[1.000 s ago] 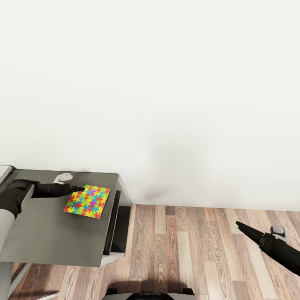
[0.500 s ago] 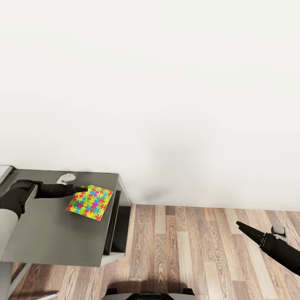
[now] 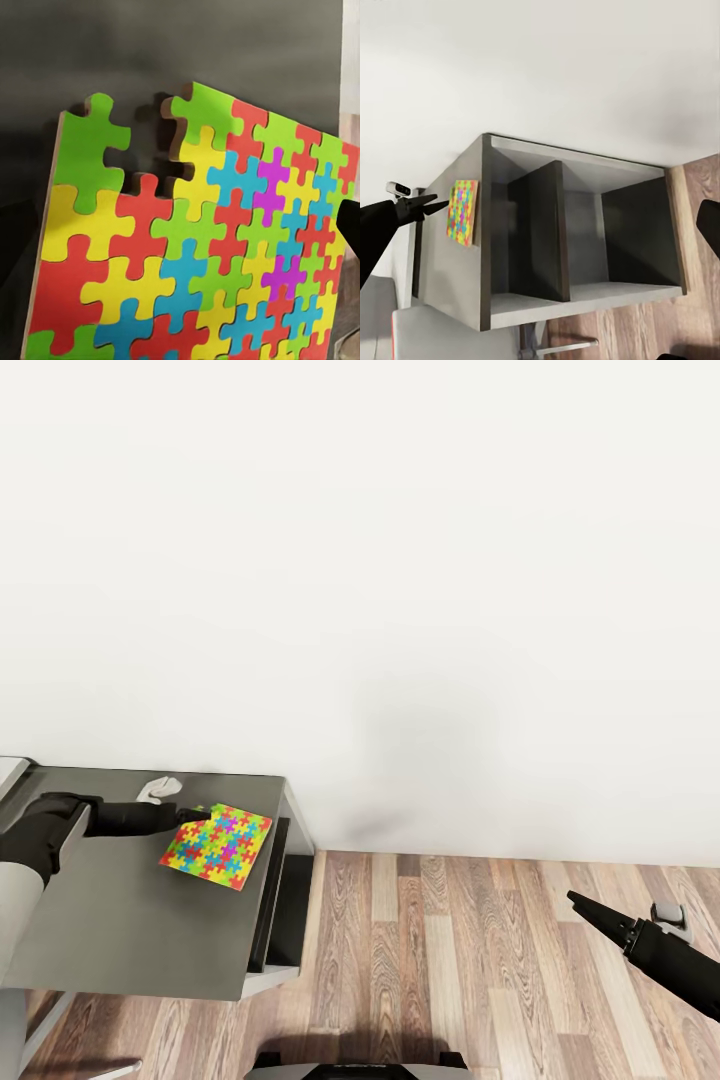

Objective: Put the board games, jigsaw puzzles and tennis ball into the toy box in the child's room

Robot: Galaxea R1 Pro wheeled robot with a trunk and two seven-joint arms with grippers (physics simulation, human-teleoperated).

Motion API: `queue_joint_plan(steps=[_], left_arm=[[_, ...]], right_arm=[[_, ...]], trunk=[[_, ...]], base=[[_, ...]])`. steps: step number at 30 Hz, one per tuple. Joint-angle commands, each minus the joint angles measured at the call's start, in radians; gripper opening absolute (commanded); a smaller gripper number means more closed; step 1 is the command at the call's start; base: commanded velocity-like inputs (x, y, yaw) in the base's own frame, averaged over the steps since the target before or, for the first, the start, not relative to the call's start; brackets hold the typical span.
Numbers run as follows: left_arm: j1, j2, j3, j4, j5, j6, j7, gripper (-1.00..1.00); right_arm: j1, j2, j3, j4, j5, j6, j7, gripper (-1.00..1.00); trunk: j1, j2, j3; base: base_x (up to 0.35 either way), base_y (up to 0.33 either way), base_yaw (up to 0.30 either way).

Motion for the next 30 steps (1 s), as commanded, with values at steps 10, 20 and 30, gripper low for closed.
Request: queue_joint_plan(steps=[10, 20, 30], left_arm=[[0.001, -0.010, 0.006, -0.001, -0.010, 0.008, -0.082, 1.00], [0.001, -0.013, 0.006, -0.001, -0.009, 0.007, -0.094, 1.00], [0.002, -0.019, 0.005, -0.001, -0.009, 0.007, -0.110, 1.00]], right_arm=[[-0.001, 0.000, -0.001, 0.000, 0.001, 0.004, 0.004, 1.00], [-0.001, 0.000, -0.001, 0.000, 0.001, 0.005, 0.004, 1.00], [-0.001, 0.000, -0.001, 0.000, 0.001, 0.005, 0.004, 1.00]], trunk=[[0.001, -0.002, -0.001], [0.001, -0.002, -0.001], [0.001, -0.002, -0.001]], base=[[0.000, 0.000, 0.000], [0.000, 0.000, 0.000], [0.000, 0.000, 0.000]])
